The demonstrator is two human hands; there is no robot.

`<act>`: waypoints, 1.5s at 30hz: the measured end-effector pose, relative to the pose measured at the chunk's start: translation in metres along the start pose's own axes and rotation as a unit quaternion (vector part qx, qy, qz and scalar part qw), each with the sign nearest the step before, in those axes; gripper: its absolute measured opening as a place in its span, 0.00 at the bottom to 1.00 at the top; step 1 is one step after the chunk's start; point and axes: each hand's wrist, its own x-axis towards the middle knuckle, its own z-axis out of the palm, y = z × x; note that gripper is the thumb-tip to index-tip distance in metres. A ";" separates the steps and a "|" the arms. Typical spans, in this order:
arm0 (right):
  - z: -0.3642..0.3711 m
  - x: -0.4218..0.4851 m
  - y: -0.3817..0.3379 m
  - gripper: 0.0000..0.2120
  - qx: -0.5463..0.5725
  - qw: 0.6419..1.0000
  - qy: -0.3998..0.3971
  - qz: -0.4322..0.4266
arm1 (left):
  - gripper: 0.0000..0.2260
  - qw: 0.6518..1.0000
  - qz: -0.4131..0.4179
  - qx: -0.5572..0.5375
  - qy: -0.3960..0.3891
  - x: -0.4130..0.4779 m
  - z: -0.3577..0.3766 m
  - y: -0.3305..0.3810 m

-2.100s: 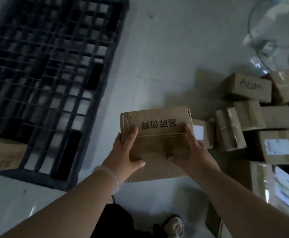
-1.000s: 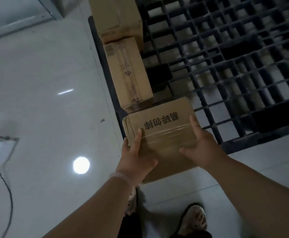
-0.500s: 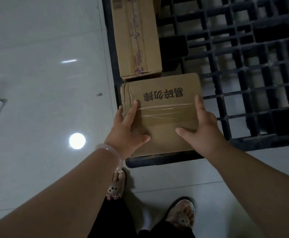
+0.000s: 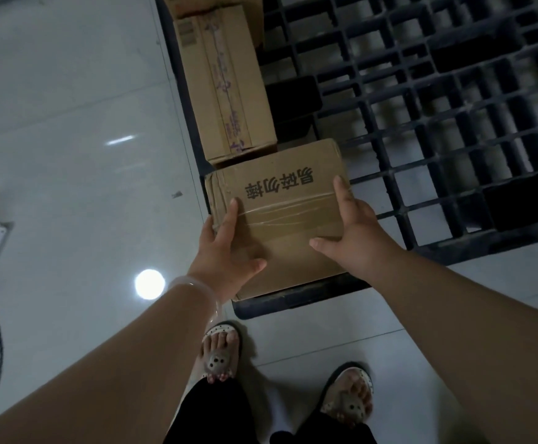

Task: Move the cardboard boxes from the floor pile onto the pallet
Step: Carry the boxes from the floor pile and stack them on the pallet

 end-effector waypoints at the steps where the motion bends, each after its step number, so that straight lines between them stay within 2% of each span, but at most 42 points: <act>1: 0.000 -0.001 -0.001 0.51 0.000 1.000 0.006 -0.002 | 0.48 1.000 -0.001 0.020 0.001 -0.001 -0.001 0.002; 6: -0.006 -0.029 -0.006 0.49 -0.011 0.996 0.083 -0.023 | 0.51 0.984 -0.012 0.172 0.037 -0.019 -0.008 0.018; 9: -0.016 -0.062 -0.004 0.50 -0.061 0.994 0.085 -0.008 | 0.51 0.953 0.076 0.286 0.071 -0.040 -0.005 0.041; 11: -0.025 -0.088 0.001 0.51 -0.102 0.991 0.081 0.010 | 0.50 0.930 0.138 0.337 0.059 -0.055 0.004 0.065; 15: -0.044 -0.154 0.016 0.54 -0.113 0.986 0.104 0.061 | 0.47 0.859 0.238 0.454 -0.007 -0.087 0.026 0.128; 20: -0.061 -0.246 0.039 0.56 -0.058 0.973 0.165 0.151 | 0.45 0.772 0.344 0.529 -0.078 -0.139 0.069 0.206; 24: -0.058 -0.313 0.060 0.53 -0.008 0.953 0.211 0.216 | 0.45 0.700 0.426 0.565 -0.100 -0.188 0.116 0.234; 29: -0.033 -0.380 0.099 0.48 0.069 0.921 0.261 0.281 | 0.45 0.632 0.502 0.573 -0.146 -0.250 0.188 0.225; 36: 0.037 -0.474 0.181 0.45 0.178 0.877 0.267 0.358 | 0.45 0.554 0.534 0.602 -0.213 -0.325 0.287 0.171; 41: 0.077 -0.542 0.237 0.46 0.247 0.845 0.252 0.403 | 0.44 0.499 0.523 0.643 -0.252 -0.369 0.340 0.139; 45: 0.091 -0.589 0.278 0.46 0.291 0.815 0.270 0.423 | 0.45 0.471 0.535 0.652 -0.261 -0.410 0.392 0.127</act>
